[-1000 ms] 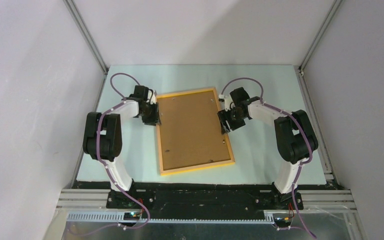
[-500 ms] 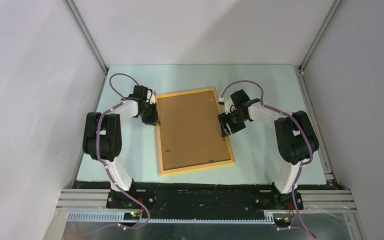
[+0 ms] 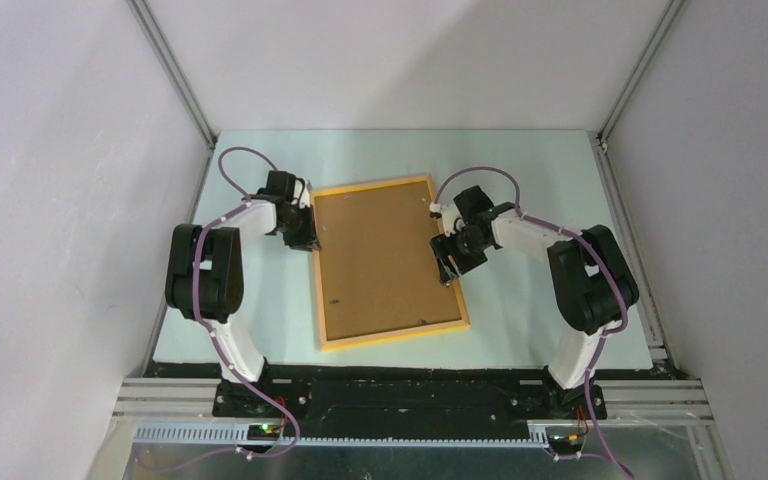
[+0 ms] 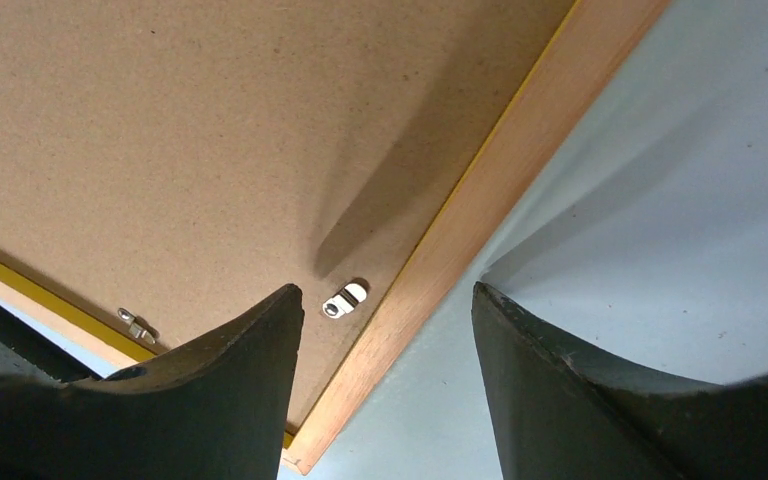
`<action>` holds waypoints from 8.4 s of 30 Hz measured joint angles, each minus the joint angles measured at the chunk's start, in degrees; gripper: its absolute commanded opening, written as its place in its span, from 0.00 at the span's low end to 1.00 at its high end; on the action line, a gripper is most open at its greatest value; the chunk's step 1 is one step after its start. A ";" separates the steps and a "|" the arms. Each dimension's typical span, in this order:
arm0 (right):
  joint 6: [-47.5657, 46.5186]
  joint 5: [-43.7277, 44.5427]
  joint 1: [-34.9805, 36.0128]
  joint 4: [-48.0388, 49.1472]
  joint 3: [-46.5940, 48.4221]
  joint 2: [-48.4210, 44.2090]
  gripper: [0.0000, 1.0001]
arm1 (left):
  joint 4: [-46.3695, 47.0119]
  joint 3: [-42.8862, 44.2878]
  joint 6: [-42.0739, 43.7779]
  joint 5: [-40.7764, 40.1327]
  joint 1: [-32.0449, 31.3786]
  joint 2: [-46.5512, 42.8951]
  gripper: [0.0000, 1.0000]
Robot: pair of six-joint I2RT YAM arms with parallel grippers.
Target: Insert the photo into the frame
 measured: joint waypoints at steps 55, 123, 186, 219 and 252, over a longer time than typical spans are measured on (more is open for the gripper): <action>-5.77 3.43 1.31 -0.92 0.68 0.42 0.46 | 0.90 -0.33 -0.44 2.27 0.74 0.00 0.00; -2.08 -2.78 -9.94 -2.97 5.64 -1.40 0.61 | 0.74 -0.63 0.92 5.60 1.09 0.22 0.00; 6.93 9.27 -10.62 2.34 18.08 13.09 0.56 | 0.28 2.99 4.52 12.52 -4.63 4.20 0.00; 2.51 6.36 -12.41 -1.70 22.10 15.47 0.42 | -0.17 2.99 4.50 12.61 -4.63 4.20 0.00; 2.10 -4.92 -16.85 -7.15 18.23 13.27 0.60 | -0.57 2.99 4.07 13.00 -4.61 4.20 0.00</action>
